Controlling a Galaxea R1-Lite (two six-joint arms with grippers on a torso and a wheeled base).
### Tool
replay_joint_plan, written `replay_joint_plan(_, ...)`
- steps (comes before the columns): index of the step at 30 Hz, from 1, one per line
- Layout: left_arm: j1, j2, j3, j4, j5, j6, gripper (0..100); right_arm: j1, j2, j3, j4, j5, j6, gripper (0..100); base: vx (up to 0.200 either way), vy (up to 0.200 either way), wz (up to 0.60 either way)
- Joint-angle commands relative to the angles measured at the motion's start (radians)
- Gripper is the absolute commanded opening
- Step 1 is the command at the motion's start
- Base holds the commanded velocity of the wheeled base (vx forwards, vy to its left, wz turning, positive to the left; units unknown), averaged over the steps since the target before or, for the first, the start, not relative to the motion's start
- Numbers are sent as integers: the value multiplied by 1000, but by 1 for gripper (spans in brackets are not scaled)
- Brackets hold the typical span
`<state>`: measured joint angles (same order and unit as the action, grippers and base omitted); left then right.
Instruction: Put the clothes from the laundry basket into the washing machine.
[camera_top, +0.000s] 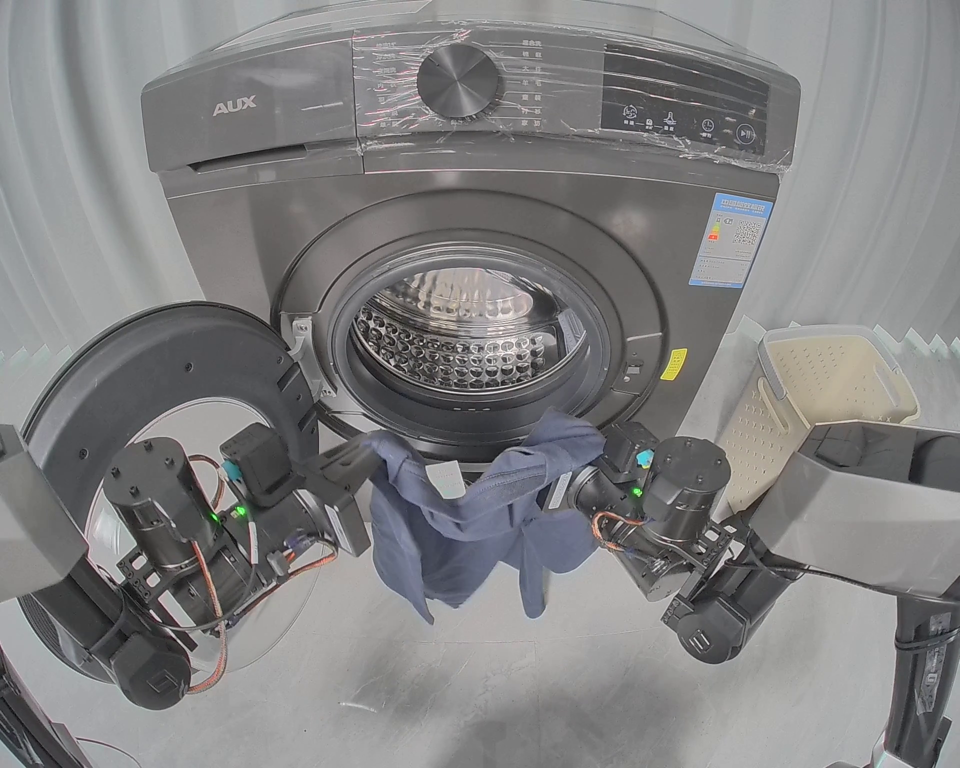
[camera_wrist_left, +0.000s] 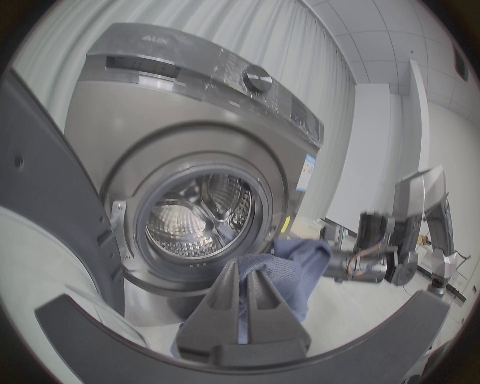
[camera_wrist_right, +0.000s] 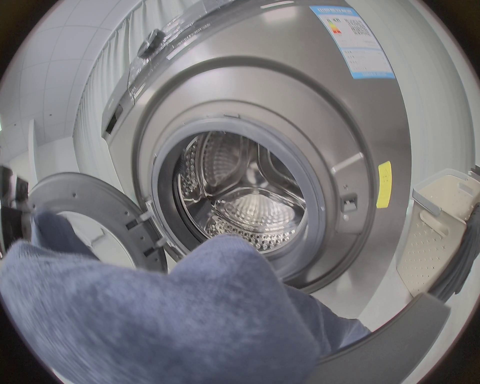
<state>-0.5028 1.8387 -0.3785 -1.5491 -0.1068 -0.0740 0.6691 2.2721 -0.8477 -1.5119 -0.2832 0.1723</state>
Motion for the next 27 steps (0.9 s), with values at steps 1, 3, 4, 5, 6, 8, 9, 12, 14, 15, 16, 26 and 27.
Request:
replay_joint_plan(1, -3, 91, 61, -2, -33, 23, 0, 27, -75, -22, -1, 1, -2, 0, 0, 0, 0)
replay_joint_plan(3, -3, 105, 66, -2, -36, 23, 0, 40, -85, -34, 4, 1, -2, 0, 0, 0, 0)
replay_joint_plan(4, -5, 116, 67, -3, -37, 23, 0, 50, -94, -45, 9, 1, -2, 0, 0, 0, 0)
replay_joint_plan(5, -8, 126, 70, -3, -39, 25, 0, 58, -97, -53, 15, -1, -2, 0, 0, 0, 0)
replay_joint_plan(6, -14, 134, 75, -3, -39, 25, 0, 61, -98, -57, 19, -1, -2, 0, 0, 0, 0)
replay_joint_plan(8, -19, 145, 84, -3, -39, 25, 0, 66, -98, -62, 21, -1, -2, 0, 0, 0, 0)
replay_joint_plan(9, -19, 145, 86, -3, -39, 25, 0, 67, -98, -62, 21, -1, -2, 0, 0, 0, 0)
replay_joint_plan(12, -19, 151, 95, -3, -40, 36, 100, 69, -98, -62, 21, -1, -1, 0, 0, 0, 0)
replay_joint_plan(14, -19, 152, 98, -3, -39, 36, 100, 69, -98, -65, 21, 1, -2, 0, 0, 0, 0)
replay_joint_plan(15, -19, 157, 99, -3, -39, 36, 100, 67, -97, -73, 22, -1, -2, 0, 0, 0, 0)
replay_joint_plan(16, -20, 165, 105, -3, -39, 36, 100, 67, -97, -79, 22, 1, -2, 0, 0, 0, 0)
replay_joint_plan(26, -53, 174, 178, -3, -47, 45, 100, 46, -86, -126, 16, 1, 1, 0, 0, 0, 0)
replay_joint_plan(27, -53, 175, 181, -3, -53, 48, 100, 46, -86, -128, 16, 1, 1, 0, 0, 0, 0)
